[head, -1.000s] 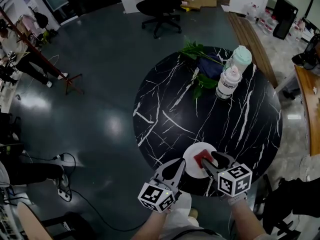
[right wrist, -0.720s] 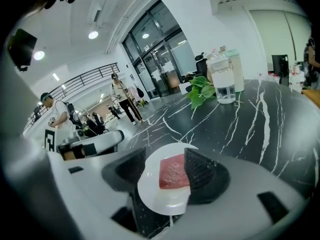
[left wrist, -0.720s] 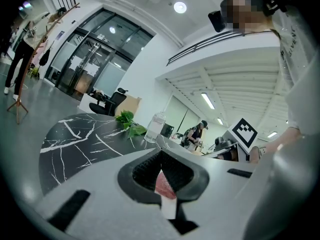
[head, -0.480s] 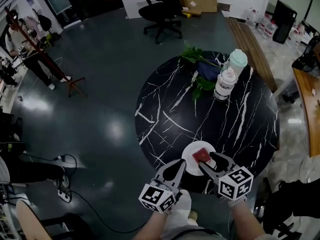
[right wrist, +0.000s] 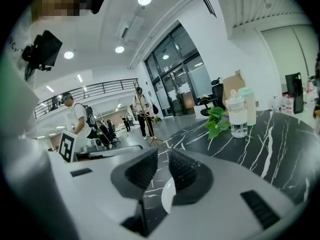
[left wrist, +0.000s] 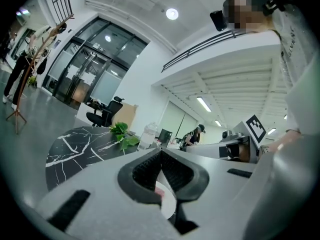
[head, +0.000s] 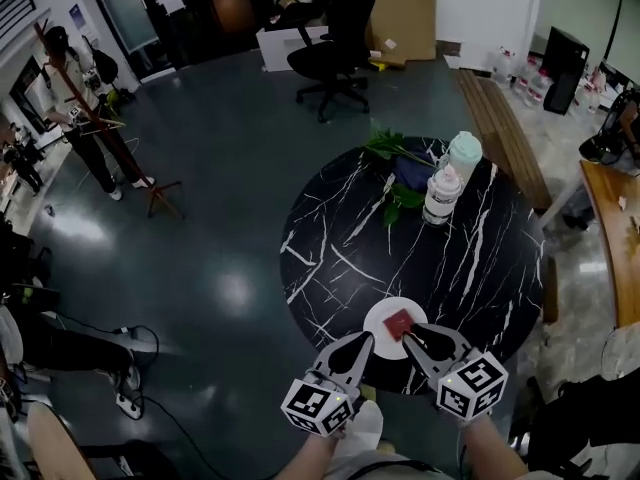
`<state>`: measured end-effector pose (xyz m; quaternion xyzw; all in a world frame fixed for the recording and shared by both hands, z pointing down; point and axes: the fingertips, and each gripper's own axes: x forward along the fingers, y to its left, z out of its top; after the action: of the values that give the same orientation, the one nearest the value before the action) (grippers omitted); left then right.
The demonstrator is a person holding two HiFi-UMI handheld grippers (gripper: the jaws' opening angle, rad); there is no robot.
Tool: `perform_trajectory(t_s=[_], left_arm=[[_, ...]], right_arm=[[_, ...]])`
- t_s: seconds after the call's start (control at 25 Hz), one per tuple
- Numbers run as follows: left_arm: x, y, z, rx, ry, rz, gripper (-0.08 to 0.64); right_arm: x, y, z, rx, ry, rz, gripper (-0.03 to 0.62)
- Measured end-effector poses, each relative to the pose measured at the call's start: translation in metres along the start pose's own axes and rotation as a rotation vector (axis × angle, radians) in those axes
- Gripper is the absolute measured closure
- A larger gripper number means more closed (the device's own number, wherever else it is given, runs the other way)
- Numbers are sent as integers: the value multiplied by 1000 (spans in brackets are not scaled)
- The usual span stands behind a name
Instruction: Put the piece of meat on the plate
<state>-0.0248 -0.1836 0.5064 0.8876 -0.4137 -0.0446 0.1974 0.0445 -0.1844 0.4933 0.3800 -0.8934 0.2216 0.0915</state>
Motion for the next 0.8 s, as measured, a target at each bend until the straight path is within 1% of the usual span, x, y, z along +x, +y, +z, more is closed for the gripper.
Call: perform_trajectory(t_s=[0.12,0.32,0.64,0.8], left_arm=[[-4,-12,10,10,-11,-7,552],[-8,-29,27,39,-33,-27,552],[-7,-43,68,100,-89,-51,552],[-8,-51,78,118,-106,-65,552]], right_arm=[[-10,10,10,-6,-19,11,543],[-24,23,24,-13,-50,15,554],[-40,36,53,-35,-119,18,572],[-47,41,62,-50,-147,10,580]])
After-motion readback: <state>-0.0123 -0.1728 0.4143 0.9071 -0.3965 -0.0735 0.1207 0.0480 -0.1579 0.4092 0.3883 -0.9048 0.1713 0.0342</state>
